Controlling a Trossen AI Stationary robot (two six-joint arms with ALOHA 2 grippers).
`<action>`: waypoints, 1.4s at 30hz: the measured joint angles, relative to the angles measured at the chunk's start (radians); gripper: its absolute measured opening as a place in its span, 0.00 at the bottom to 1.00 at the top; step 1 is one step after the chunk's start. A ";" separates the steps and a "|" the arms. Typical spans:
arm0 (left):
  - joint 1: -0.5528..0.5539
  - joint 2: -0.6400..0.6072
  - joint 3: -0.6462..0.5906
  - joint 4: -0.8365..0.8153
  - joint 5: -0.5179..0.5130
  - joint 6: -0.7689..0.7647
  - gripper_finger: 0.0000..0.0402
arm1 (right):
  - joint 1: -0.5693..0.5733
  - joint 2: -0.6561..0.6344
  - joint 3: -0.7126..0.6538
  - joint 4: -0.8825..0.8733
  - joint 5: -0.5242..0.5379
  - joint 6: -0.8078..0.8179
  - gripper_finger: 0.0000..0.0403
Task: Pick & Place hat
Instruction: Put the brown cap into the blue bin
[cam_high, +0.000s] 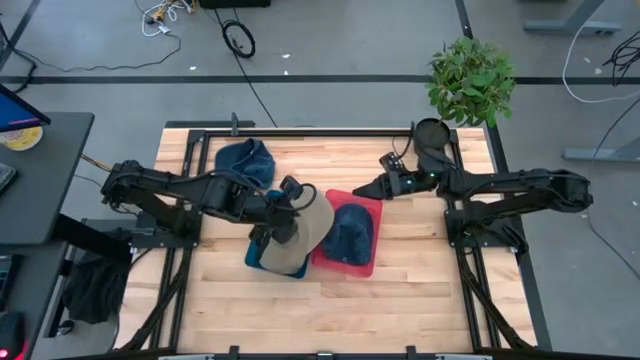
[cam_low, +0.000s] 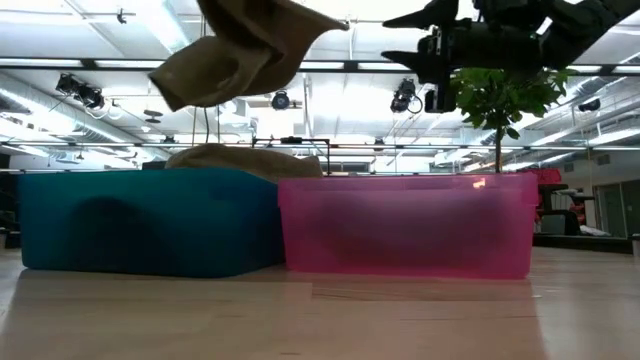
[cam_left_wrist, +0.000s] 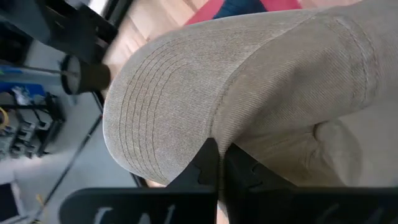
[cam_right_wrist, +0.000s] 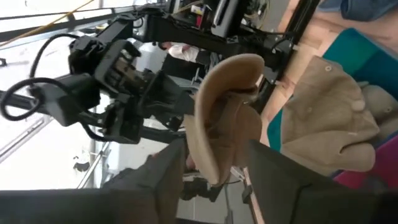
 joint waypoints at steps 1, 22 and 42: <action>0.006 0.000 0.000 0.015 -0.001 0.010 0.01 | 0.003 0.008 0.004 0.000 -0.004 0.004 0.45; 0.077 0.003 0.000 0.105 0.052 0.016 0.01 | 0.120 0.328 0.292 0.001 0.032 -0.045 0.14; 0.083 -0.050 0.000 -0.071 0.263 -0.377 0.44 | 0.068 0.327 0.292 -0.036 -0.080 -0.044 0.02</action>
